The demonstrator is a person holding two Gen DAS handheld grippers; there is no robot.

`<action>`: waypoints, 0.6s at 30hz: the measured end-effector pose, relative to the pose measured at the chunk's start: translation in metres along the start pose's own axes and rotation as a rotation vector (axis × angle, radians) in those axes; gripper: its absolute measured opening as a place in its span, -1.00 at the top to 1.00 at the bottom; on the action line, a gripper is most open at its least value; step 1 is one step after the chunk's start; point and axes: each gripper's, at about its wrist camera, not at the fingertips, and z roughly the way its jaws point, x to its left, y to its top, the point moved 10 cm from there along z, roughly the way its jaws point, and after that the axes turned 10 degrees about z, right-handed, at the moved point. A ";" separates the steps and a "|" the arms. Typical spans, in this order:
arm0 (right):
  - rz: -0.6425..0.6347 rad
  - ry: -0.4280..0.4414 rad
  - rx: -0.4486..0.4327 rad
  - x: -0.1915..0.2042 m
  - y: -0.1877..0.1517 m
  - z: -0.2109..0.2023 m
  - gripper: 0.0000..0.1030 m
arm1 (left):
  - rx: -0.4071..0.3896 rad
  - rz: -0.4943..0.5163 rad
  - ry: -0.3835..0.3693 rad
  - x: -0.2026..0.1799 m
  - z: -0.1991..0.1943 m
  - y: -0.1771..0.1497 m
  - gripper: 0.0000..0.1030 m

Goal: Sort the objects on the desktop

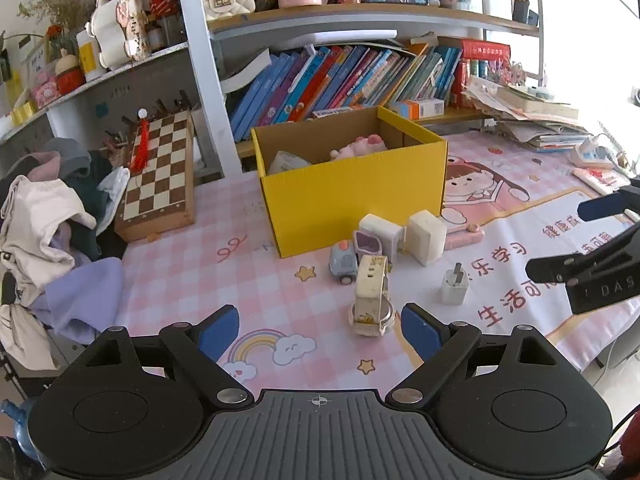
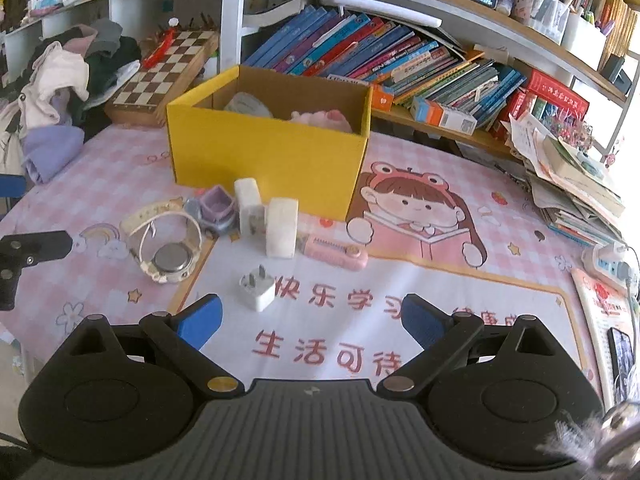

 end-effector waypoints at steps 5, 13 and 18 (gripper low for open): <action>0.032 0.014 0.011 0.008 -0.015 -0.001 -0.88 | 0.032 -0.030 0.011 -0.010 0.004 -0.015 -0.76; 0.075 0.005 0.028 0.007 -0.024 0.000 -0.88 | 0.059 0.014 -0.031 -0.030 0.006 -0.026 -0.76; 0.095 0.006 0.064 0.004 -0.030 0.004 -0.86 | 0.071 0.010 -0.045 -0.032 0.011 -0.028 -0.76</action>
